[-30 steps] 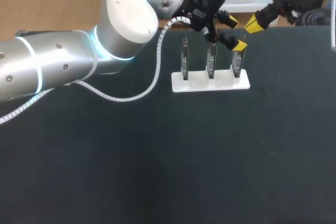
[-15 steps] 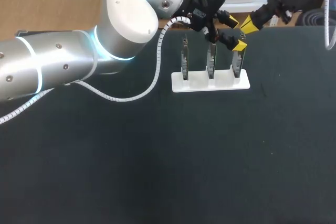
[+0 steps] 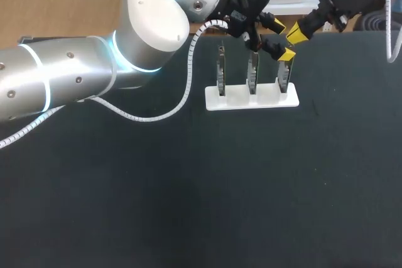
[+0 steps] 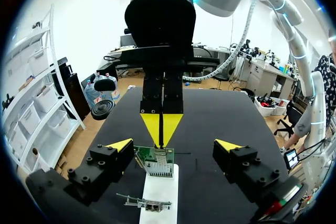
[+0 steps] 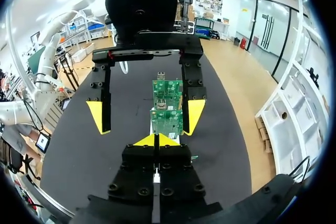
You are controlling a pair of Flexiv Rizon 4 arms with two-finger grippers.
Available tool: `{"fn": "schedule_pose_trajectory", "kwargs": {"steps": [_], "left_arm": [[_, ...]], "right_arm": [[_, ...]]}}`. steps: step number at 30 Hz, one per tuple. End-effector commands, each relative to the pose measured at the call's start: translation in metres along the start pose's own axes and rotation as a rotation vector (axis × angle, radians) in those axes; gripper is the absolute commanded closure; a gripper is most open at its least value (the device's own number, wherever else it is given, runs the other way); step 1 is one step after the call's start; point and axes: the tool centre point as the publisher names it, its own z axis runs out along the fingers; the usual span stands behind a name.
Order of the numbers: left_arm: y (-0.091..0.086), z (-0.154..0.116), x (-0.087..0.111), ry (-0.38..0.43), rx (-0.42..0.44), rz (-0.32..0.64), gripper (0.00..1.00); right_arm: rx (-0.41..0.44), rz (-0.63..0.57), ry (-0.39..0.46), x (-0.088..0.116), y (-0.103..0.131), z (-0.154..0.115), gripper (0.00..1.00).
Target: Pick up the optical module with the left hand, and insert it into the network port with the right hand.
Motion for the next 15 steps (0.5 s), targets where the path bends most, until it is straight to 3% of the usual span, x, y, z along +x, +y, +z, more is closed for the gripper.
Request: {"fn": "schedule_pose_trajectory", "kwargs": {"steps": [1,15], "left_arm": [[0.0010,0.0008,-0.0001,0.000,0.001,0.001,0.00],[0.0010,0.0008,-0.0001,0.000,0.001,0.001,0.00]], "right_arm": [[-0.001,0.003,-0.004,0.0009,-0.0008,0.0009,1.00],[0.005,0.000,-0.003,0.0010,-0.0052,-0.0015,1.00]]}}
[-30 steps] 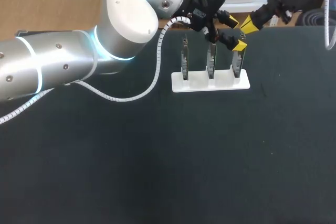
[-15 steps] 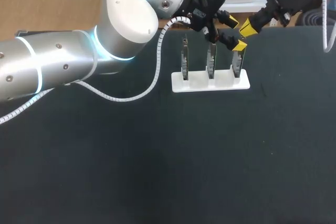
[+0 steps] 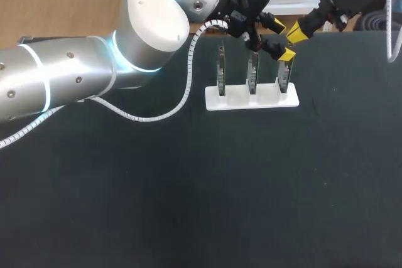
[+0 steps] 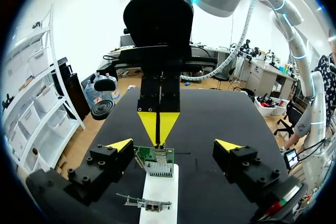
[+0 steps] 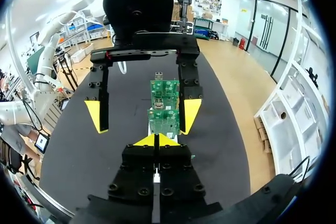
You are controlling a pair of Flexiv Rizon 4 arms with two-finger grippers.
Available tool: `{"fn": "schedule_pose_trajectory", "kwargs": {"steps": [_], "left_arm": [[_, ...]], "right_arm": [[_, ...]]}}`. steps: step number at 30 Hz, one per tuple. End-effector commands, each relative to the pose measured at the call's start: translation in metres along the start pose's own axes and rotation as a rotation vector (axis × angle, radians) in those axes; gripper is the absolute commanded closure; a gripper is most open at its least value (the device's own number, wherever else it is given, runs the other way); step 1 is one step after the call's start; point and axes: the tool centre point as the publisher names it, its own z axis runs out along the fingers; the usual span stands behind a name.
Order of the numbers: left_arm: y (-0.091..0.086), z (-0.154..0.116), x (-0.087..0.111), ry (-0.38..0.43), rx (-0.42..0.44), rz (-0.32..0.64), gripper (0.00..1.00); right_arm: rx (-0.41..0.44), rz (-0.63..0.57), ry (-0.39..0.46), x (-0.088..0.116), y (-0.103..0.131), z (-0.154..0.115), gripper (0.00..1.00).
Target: Pick up the optical module with the left hand, and insert it into the network port with the right hand.
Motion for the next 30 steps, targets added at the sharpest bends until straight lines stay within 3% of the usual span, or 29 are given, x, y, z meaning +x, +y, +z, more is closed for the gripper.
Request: {"fn": "schedule_pose_trajectory", "kwargs": {"steps": [1,30], "left_arm": [[0.0010,0.0008,-0.0001,0.000,0.001,0.001,0.00],[0.0010,0.0008,-0.0001,0.000,0.001,0.001,0.00]], "right_arm": [[-0.005,0.002,-0.001,0.0009,-0.0020,0.0003,1.00],[-0.021,0.006,-0.003,0.0016,-0.0072,0.0031,1.00]]}}
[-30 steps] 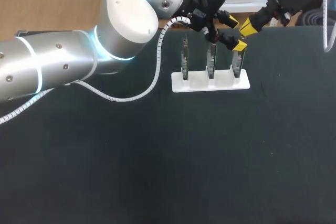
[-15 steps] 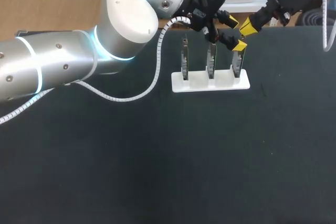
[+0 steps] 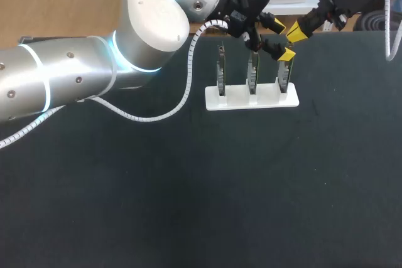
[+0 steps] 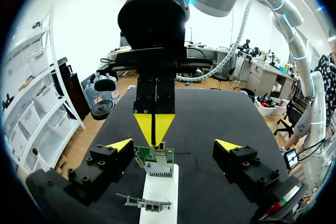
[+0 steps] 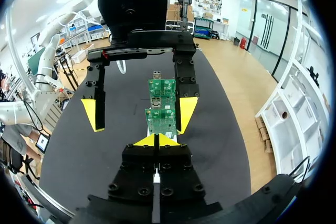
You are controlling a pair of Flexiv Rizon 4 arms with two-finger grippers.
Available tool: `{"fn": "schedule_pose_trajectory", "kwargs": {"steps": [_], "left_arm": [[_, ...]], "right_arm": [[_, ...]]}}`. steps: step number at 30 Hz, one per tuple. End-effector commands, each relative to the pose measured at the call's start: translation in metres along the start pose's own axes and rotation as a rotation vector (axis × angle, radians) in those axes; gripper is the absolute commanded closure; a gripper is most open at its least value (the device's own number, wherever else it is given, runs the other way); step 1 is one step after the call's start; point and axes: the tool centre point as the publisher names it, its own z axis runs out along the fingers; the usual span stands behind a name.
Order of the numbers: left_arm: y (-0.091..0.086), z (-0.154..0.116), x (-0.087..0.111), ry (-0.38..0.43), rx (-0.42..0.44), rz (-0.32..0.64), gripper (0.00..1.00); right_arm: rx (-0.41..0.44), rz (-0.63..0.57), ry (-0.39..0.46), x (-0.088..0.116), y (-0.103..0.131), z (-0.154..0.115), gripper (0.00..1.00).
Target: Pick up the optical module with the left hand, and insert it into the network port with the right hand.
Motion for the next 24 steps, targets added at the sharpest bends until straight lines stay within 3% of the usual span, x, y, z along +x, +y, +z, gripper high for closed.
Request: {"fn": "schedule_pose_trajectory", "kwargs": {"steps": [1,24], "left_arm": [[0.0010,0.0008,-0.0001,0.000,0.001,0.001,0.00],[0.0010,0.0008,-0.0001,0.000,0.001,0.001,0.00]], "right_arm": [[-0.008,0.001,0.000,0.0004,-0.0028,0.0014,1.00],[-0.031,0.016,0.003,0.0050,0.0011,0.0082,1.00]]}}
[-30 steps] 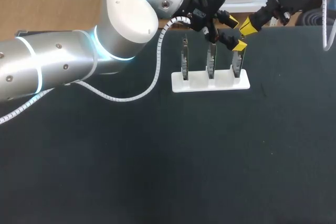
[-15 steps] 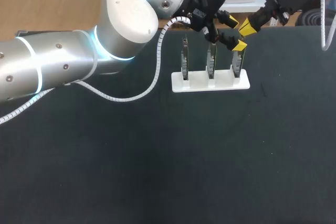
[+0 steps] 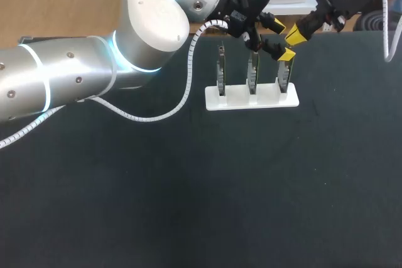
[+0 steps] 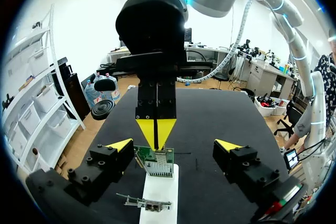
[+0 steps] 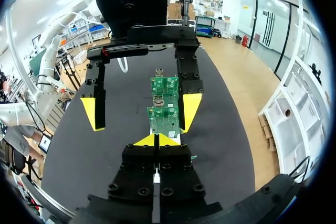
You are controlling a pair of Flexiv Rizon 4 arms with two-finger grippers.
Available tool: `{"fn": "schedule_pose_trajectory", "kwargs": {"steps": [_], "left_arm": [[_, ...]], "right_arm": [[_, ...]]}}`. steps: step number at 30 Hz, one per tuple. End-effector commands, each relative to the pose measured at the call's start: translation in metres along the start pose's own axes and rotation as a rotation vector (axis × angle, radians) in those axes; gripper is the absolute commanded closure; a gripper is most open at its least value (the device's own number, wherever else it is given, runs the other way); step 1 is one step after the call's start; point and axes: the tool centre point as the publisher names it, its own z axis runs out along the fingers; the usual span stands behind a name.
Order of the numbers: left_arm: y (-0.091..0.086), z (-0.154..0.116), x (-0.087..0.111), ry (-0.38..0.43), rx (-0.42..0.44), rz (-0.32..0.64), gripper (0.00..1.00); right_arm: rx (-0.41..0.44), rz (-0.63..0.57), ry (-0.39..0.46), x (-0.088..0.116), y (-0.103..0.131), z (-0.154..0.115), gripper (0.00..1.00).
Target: Pick up the optical module with the left hand, and insert it into the network port with the right hand.
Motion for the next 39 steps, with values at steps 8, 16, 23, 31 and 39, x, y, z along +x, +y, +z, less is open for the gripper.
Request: {"fn": "schedule_pose_trajectory", "kwargs": {"steps": [8,16,23,31,39], "left_arm": [[0.0010,0.0008,-0.0001,0.000,0.001,0.001,0.00],[0.0010,0.0008,-0.0001,0.000,0.001,0.001,0.00],[0.0010,0.0008,-0.0001,0.000,0.001,0.001,0.00],[0.0010,0.0008,-0.0001,0.000,0.001,0.001,0.00],[0.0010,0.0008,-0.0001,0.000,0.001,0.001,0.00]], "right_arm": [[-0.013,0.009,-0.007,0.0041,-0.0019,0.0059,1.00],[-0.015,0.014,-0.007,0.0053,-0.0019,0.0066,1.00],[-0.021,0.018,-0.004,0.0063,-0.0020,0.0081,1.00],[-0.022,0.018,-0.007,0.0067,-0.0016,0.0076,1.00],[0.001,0.008,-0.028,0.0018,-0.0006,0.0012,1.00]]}}
